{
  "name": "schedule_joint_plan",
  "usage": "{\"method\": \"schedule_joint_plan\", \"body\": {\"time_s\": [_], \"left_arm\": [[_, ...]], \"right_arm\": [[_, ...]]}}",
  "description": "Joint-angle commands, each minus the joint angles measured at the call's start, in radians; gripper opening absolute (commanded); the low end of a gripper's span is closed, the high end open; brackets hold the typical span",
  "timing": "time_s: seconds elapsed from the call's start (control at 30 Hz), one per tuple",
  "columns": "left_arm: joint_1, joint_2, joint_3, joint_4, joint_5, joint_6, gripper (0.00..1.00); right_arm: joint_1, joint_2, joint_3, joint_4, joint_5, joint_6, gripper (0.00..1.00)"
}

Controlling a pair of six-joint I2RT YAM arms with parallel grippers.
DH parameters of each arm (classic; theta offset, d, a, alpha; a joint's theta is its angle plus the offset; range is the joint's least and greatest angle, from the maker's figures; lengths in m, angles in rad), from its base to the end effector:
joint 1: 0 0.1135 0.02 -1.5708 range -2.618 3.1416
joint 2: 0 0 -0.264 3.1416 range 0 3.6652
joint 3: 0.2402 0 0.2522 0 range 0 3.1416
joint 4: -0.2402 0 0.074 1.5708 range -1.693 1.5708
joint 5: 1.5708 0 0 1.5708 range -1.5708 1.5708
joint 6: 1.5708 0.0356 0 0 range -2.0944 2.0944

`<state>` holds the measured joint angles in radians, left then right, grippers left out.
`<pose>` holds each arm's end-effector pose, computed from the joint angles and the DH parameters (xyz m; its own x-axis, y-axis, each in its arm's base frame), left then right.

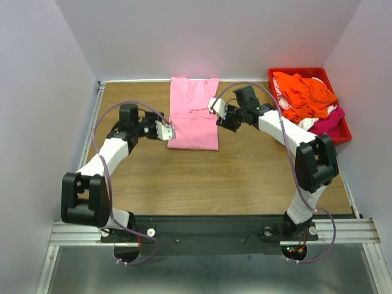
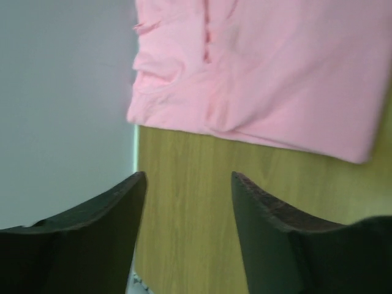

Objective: Fold and stack the t-shirts
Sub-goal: Fold the tshirt

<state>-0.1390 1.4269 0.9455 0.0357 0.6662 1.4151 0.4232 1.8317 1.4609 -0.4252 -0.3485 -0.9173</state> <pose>0.3129 -0.0660 0.2706 0.5870 0.7021 -0.4031 0.5243 0.0497 0.8501 0.3719 0.1808 0.2589 0.0833 -0.7809 -0.6191 -0.8844 0.2284 -0.4071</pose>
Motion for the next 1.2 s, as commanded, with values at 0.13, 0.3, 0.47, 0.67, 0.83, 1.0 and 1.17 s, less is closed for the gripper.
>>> {"method": "schedule_joint_plan", "body": {"time_s": [0.13, 0.3, 0.47, 0.67, 0.83, 1.0, 1.17], "left_arm": [[-0.076, -0.065, -0.235, -0.091, -0.017, 0.056, 0.53], [-0.120, -0.049, -0.300, 0.009, -0.068, 0.073, 0.56], [-0.128, 0.026, -0.278, 0.061, -0.096, 0.071, 0.55], [-0.134, 0.105, -0.220, 0.095, -0.116, 0.074, 0.55], [-0.137, 0.158, -0.182, 0.099, -0.143, 0.096, 0.54], [-0.142, 0.210, -0.139, 0.099, -0.160, 0.116, 0.46], [-0.142, 0.244, -0.074, 0.026, -0.155, 0.122, 0.20]], "right_arm": [[0.109, -0.022, -0.143, -0.029, -0.061, -0.058, 0.48], [0.132, 0.055, -0.122, 0.000, -0.058, -0.046, 0.46], [0.141, 0.104, -0.109, 0.039, -0.055, -0.029, 0.45], [0.155, 0.123, -0.129, 0.051, -0.050, -0.035, 0.43], [0.154, 0.146, -0.137, 0.080, -0.021, -0.037, 0.42], [0.154, 0.161, -0.134, 0.098, -0.004, -0.043, 0.27], [0.154, 0.161, -0.119, 0.098, 0.011, -0.025, 0.02]]}}
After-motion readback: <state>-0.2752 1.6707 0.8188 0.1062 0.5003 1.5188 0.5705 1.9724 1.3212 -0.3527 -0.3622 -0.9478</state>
